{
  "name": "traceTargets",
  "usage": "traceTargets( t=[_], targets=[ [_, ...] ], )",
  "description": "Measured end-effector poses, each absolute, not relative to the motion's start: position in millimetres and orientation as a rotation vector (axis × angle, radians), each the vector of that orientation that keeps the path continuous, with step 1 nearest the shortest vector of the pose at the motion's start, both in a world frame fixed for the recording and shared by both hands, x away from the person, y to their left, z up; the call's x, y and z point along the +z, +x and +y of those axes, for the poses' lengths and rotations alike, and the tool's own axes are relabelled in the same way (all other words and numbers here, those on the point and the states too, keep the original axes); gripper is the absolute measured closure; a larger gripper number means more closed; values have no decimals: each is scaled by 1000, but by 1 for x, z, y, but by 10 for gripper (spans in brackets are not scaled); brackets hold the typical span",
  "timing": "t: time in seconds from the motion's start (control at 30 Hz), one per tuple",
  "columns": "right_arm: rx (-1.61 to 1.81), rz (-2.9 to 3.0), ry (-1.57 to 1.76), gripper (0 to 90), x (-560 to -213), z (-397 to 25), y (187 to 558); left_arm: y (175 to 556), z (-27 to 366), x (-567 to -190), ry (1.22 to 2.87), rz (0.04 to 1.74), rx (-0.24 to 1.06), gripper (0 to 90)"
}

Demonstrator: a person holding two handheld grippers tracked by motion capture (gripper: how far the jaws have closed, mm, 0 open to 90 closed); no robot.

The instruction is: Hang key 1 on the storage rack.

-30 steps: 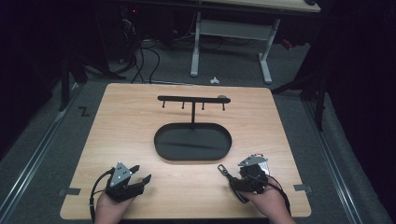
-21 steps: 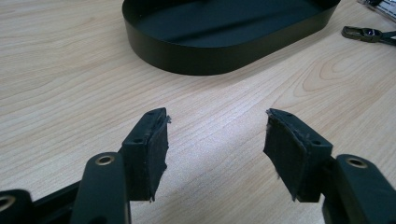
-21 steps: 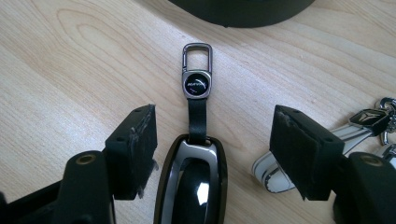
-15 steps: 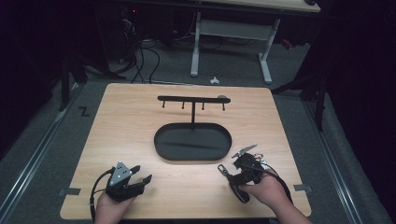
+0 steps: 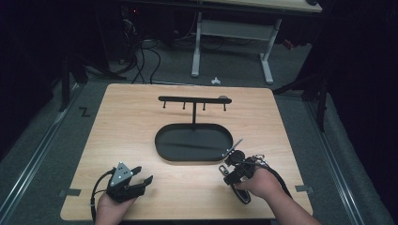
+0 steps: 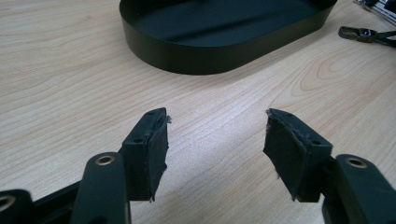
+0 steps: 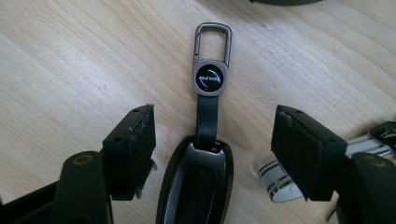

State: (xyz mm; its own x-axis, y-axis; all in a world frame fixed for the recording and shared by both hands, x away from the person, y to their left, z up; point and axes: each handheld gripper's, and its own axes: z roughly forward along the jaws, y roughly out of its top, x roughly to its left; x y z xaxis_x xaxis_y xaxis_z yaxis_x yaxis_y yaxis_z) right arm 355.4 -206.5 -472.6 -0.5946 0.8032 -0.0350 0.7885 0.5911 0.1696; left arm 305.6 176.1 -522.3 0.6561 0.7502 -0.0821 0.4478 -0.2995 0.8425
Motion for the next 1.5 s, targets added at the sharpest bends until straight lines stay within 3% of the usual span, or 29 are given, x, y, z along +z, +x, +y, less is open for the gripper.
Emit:
traceTargets(
  t=[0.23,0.87,1.2,1.5],
  targets=[
    [117,2722,1369,320,-478,-202,362,305,176,-522,1948,933,414,399],
    [-22,2784,1442,675,-489,-192,376,306,175,-522,1956,921,414,398],
    [-116,2804,1441,773,-488,-184,379,306,176,-522,1951,920,414,399],
    [-116,2809,1442,793,-489,-188,375,306,176,-522,1946,922,410,399]
  ],
)
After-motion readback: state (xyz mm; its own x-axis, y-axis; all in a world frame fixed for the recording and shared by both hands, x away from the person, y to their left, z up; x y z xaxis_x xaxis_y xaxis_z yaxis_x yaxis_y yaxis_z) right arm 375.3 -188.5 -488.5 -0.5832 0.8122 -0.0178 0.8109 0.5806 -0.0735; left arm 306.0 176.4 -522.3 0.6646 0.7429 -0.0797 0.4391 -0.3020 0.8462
